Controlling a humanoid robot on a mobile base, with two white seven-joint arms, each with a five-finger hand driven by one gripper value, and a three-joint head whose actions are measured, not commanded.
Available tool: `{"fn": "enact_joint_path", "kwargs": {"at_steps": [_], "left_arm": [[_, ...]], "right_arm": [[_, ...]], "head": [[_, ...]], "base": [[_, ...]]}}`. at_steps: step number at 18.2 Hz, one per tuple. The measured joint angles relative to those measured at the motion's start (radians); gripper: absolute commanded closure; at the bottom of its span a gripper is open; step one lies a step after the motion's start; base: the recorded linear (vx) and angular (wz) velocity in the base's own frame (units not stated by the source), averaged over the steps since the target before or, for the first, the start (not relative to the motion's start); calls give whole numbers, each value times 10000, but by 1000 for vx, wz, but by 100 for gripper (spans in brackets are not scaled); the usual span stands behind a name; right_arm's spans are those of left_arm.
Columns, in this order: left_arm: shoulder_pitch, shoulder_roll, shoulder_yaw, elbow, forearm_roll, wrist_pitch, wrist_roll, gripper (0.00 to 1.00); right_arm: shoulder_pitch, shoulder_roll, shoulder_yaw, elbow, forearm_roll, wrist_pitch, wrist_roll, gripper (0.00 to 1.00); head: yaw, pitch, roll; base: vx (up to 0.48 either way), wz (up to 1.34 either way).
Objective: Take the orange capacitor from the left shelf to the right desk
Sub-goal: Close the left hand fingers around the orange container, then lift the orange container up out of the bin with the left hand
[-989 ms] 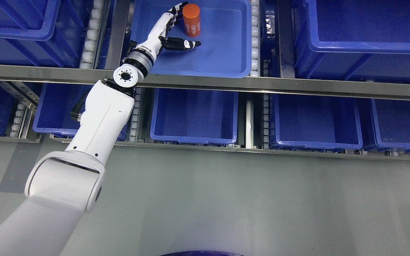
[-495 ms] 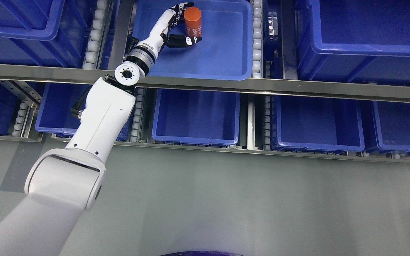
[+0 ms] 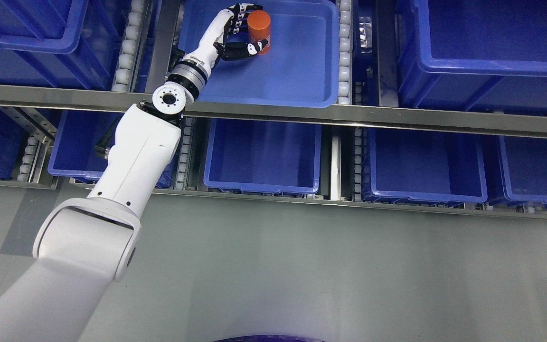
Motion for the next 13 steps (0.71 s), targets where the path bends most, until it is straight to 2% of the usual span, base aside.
{"fn": "enact_joint_path", "kwargs": {"at_steps": [5, 9, 13], "left_arm": [[39, 0, -7, 35, 68, -226, 0, 84], [65, 0, 21, 61, 168, -432, 257, 99], [81, 0, 83, 77, 402, -844, 578, 100]], "right_arm": [[0, 0, 0, 0, 0, 0, 0, 0], [0, 0, 0, 0, 0, 0, 0, 0], [0, 0, 0, 0, 0, 0, 1, 0]], "head": [[0, 0, 0], [0, 0, 0], [0, 0, 0]], "base": [[0, 0], [0, 0], [0, 0]]}}
